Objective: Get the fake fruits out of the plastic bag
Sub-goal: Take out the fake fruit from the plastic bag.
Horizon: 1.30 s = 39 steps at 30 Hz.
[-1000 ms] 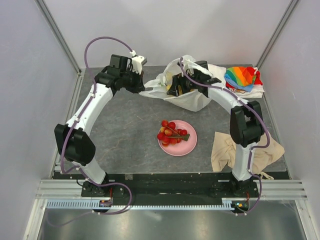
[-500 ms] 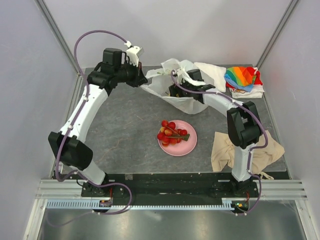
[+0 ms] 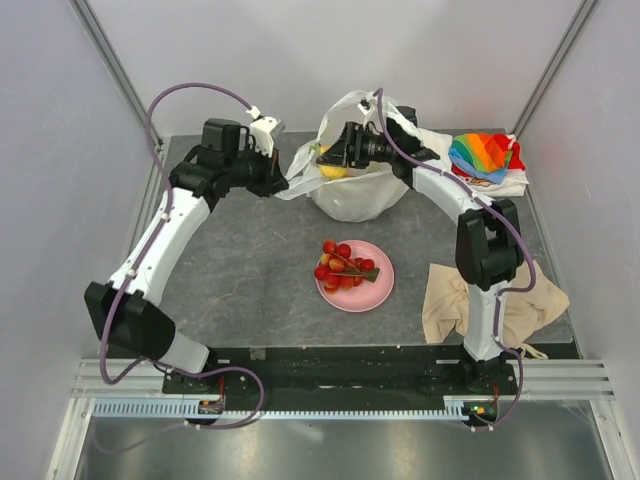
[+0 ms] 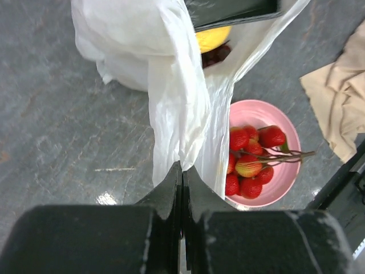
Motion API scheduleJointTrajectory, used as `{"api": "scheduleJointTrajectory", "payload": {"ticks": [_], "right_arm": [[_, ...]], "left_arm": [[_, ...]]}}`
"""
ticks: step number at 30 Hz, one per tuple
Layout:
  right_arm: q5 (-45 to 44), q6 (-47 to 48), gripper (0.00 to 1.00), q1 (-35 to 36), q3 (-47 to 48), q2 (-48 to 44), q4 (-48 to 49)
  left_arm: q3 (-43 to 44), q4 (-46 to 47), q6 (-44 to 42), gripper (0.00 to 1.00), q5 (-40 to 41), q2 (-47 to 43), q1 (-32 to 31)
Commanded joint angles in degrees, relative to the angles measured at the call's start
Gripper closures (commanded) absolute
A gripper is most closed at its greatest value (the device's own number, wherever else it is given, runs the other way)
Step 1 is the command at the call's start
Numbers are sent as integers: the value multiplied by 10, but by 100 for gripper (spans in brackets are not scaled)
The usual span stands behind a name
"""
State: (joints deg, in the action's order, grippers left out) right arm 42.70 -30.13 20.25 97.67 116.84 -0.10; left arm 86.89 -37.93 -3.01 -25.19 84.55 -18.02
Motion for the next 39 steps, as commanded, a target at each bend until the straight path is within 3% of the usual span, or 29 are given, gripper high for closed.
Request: {"api": "scheduleJointTrajectory", "payload": {"ticks": [1, 3, 4, 5, 6, 12, 19, 22, 31, 32, 34, 39], "right_arm": [[169, -185, 57, -6, 20, 74, 118], [206, -300, 60, -8, 16, 115, 191], [224, -361, 61, -9, 7, 126, 333], [233, -488, 62, -11, -18, 135, 416], [232, -507, 62, -14, -27, 142, 475], [256, -563, 63, -24, -34, 111, 549], [278, -609, 60, -16, -45, 83, 597], [289, -653, 61, 0, -63, 82, 665], [304, -614, 61, 26, -85, 32, 593], [293, -529, 63, 16, -84, 26, 481], [275, -438, 64, 8, -48, 30, 360], [312, -402, 63, 36, 62, 62, 268]], "left_arm": [[16, 5, 25, 99, 36, 55, 0], [25, 7, 30, 98, 73, 82, -1], [30, 7, 39, 98, 87, 89, -2], [32, 7, 35, 98, 105, 95, -2], [34, 4, 31, 98, 134, 101, -3], [32, -6, -6, 98, 203, 121, 0], [49, -1, -10, 98, 200, 146, 0], [73, 4, -16, 98, 201, 166, 0], [124, -2, 12, 98, 210, 187, 4], [133, -7, 3, 98, 219, 185, 4], [131, -17, -9, 98, 239, 171, 7], [101, -7, 3, 98, 240, 141, 47]]}}
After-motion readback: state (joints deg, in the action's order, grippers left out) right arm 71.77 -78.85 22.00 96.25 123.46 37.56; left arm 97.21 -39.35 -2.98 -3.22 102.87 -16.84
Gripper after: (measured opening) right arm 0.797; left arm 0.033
